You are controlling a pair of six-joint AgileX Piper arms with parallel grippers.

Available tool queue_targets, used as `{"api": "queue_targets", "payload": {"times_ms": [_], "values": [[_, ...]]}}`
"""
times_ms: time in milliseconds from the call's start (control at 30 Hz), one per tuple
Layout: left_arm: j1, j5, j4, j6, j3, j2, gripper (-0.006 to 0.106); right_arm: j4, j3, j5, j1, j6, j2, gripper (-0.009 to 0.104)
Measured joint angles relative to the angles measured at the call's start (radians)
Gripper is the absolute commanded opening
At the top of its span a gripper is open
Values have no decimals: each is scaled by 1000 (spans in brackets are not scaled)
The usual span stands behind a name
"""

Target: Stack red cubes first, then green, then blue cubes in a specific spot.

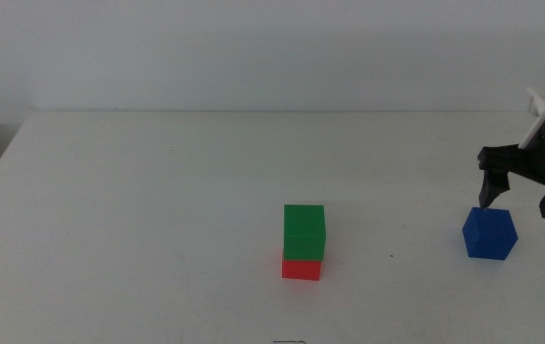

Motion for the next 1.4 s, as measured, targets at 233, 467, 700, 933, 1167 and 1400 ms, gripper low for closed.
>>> {"api": "queue_targets", "payload": {"times_ms": [233,467,700,933,1167,1400], "values": [[0,0,0,0,0,0,93,-8,0,-49,2,-12,59,92],[0,0,0,0,0,0,93,-18,-2,-80,2,-12,78,92],[0,0,0,0,0,0,93,-20,-2,-84,7,-12,103,92],[0,0,0,0,0,0,93,-30,-3,-92,25,-12,138,92],[0,0,0,0,0,0,93,-46,-3,-96,25,-12,182,91],[0,0,0,0,0,0,93,-46,-3,-96,25,-12,203,65]]}}
